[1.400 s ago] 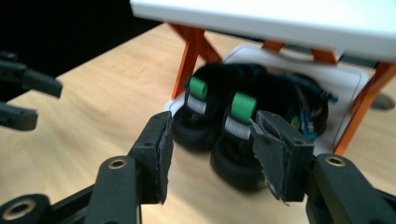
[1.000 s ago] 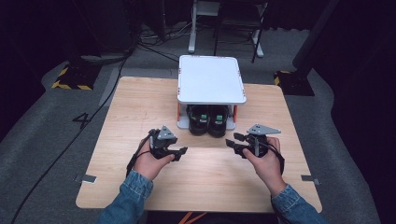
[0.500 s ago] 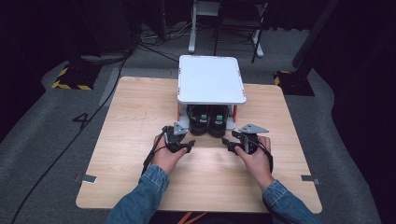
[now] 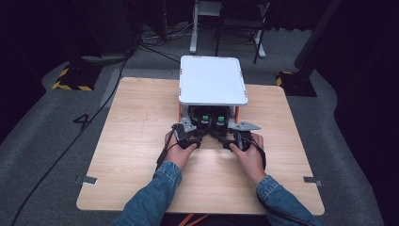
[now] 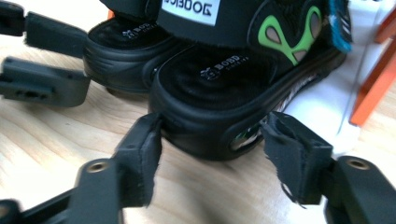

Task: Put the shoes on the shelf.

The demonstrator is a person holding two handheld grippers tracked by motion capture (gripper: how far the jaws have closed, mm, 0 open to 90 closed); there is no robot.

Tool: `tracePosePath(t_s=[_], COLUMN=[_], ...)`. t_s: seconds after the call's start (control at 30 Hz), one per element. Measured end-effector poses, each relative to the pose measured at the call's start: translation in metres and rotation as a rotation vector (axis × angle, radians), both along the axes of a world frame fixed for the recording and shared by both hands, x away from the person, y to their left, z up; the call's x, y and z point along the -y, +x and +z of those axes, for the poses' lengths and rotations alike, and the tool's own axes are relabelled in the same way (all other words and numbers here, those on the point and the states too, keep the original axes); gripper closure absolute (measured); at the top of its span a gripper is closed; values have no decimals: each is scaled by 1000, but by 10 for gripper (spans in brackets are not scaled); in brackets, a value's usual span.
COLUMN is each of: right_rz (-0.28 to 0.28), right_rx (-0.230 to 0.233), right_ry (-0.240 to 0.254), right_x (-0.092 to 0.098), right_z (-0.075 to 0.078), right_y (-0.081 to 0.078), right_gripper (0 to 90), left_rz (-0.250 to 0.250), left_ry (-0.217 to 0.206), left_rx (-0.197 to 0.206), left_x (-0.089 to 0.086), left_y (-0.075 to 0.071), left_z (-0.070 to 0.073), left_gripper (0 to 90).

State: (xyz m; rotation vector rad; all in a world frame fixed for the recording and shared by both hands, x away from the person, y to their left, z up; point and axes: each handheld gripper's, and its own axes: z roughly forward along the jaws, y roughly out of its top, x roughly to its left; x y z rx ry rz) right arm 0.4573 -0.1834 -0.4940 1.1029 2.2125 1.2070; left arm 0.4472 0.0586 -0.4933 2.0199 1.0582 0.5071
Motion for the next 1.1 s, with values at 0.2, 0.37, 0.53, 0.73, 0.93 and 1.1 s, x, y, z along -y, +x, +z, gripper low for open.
tracePosePath(t_s=[0.2, 0.37, 0.53, 0.73, 0.93, 1.1], right_rz=[42, 44, 50, 42, 38, 23], right_rx=[-9, 17, 43, 70, 68, 54], right_ry=[2, -17, -35, -47, -42, 10], right_x=[4, 0, -3, -5, -2, 12], right_z=[3, 0, 1, -2, 1, 9], right_y=[21, 46, 68, 83, 73, 53], right_gripper=[351, 351, 353, 362, 397, 382], left_rz=[11, 13, 13, 21, 29, 5], left_ry=[-18, -19, -21, -61, -97, -123], left_rx=[15, 18, 52, 59, 71, 55], left_x=[4, -1, -3, -6, -6, -11], left_y=[18, 47, 67, 77, 61, 38], left_z=[4, 2, -1, -2, 6, 14], left_gripper=[431, 453, 458, 467, 433, 389])
